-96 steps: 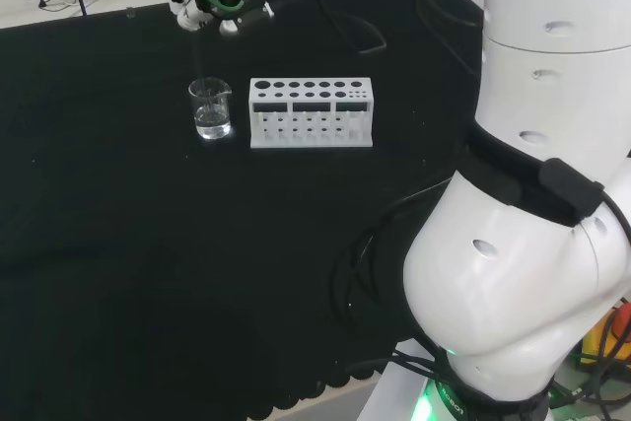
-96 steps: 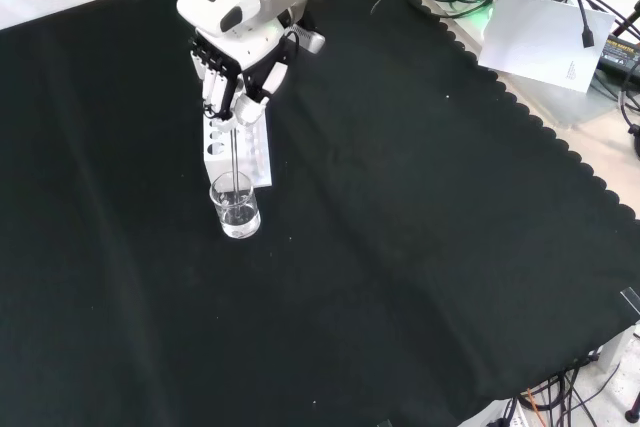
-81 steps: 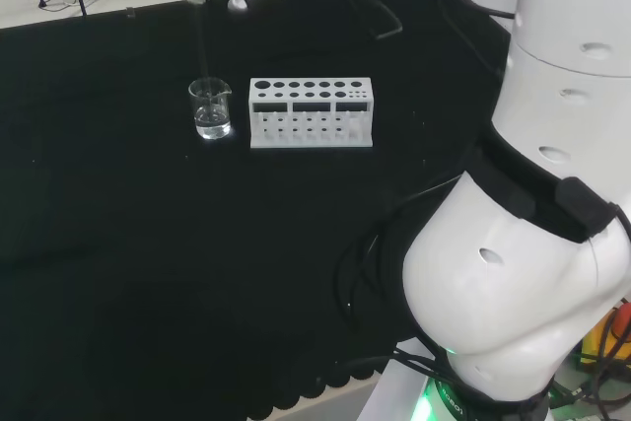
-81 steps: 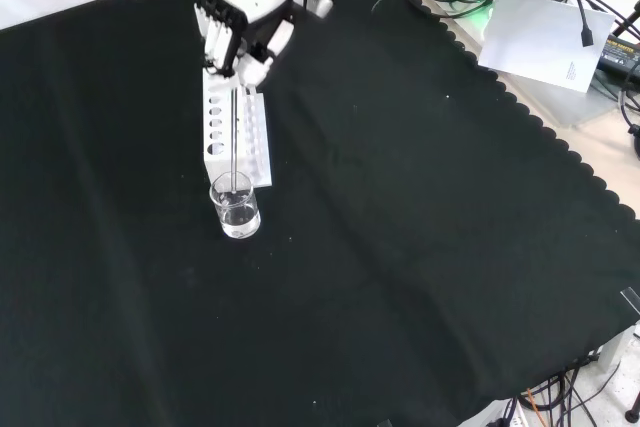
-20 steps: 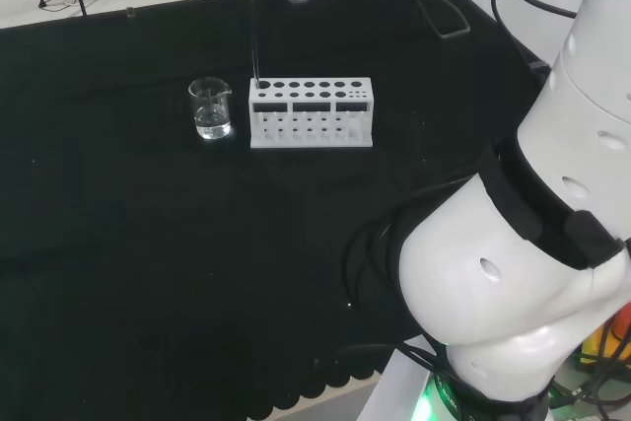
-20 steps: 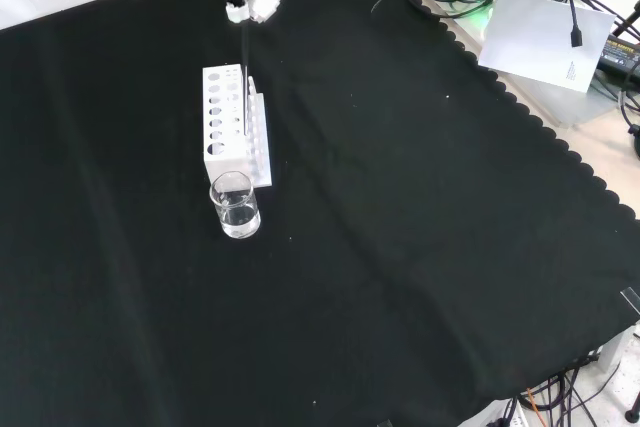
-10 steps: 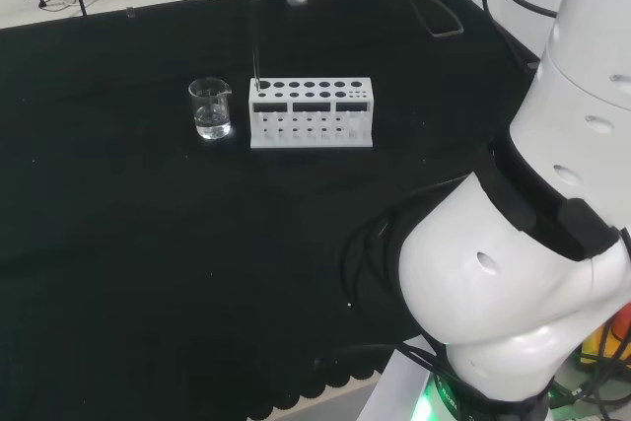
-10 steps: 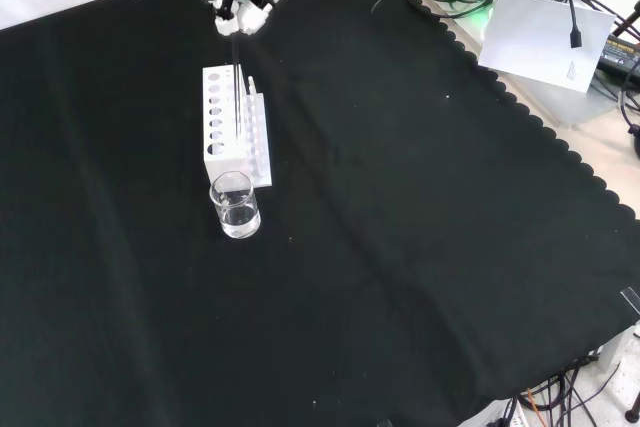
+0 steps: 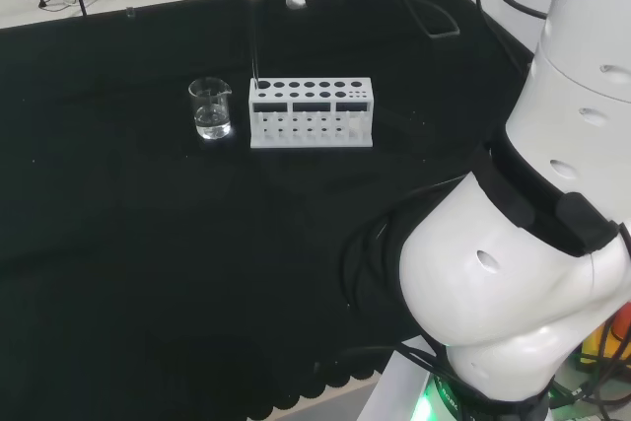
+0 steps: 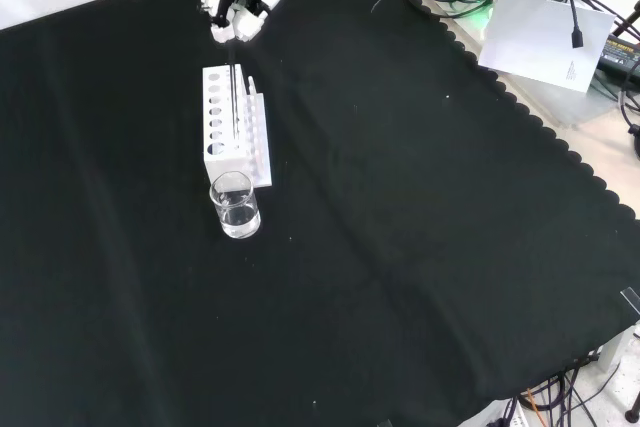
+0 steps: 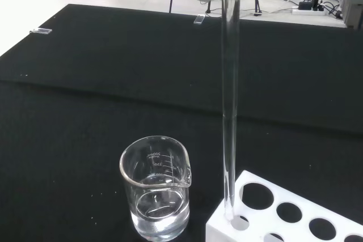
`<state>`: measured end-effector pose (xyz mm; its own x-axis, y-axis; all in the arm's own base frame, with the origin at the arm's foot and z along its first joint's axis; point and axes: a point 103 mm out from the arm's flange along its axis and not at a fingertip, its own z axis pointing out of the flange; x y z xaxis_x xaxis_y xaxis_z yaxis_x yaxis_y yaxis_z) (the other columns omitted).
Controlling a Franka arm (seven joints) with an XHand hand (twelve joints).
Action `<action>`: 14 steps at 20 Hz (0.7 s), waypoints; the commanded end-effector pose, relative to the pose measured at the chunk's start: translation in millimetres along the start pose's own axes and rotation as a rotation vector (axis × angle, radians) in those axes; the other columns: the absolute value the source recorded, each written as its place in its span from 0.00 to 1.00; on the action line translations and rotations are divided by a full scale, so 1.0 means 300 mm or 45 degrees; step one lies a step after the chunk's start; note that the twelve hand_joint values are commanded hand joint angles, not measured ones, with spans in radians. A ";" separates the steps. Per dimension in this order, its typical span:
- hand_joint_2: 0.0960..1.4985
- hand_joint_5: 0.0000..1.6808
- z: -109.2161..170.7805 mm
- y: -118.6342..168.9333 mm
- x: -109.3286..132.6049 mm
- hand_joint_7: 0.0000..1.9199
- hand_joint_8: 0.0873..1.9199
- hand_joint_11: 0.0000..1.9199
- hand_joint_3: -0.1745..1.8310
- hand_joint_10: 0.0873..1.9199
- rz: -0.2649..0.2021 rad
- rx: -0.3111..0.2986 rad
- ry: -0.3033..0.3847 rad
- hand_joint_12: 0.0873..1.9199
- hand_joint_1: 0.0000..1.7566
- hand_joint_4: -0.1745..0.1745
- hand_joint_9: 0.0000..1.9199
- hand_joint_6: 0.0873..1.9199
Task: Put the glass rod back on the white test tube rack.
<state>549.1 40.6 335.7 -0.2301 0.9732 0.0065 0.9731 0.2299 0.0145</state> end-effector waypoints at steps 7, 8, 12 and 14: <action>0.69 0.67 0.009 -0.020 -0.053 0.59 0.54 0.83 0.09 0.43 0.035 -0.019 0.008 0.42 0.74 0.00 0.84 0.20; 0.69 0.67 0.003 -0.022 -0.054 0.59 0.54 0.83 0.09 0.43 0.037 -0.022 0.006 0.42 0.74 0.00 0.84 0.20; 0.69 0.67 -0.012 -0.032 -0.056 0.59 0.54 0.83 0.09 0.43 0.042 -0.030 0.003 0.42 0.74 0.00 0.84 0.20; 0.69 0.67 -0.018 -0.037 -0.048 0.59 0.54 0.83 0.09 0.43 0.040 -0.032 0.003 0.42 0.74 0.00 0.84 0.20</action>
<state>545.5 20.9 336.6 -0.1969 0.9804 0.0107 0.9800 0.1964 0.0320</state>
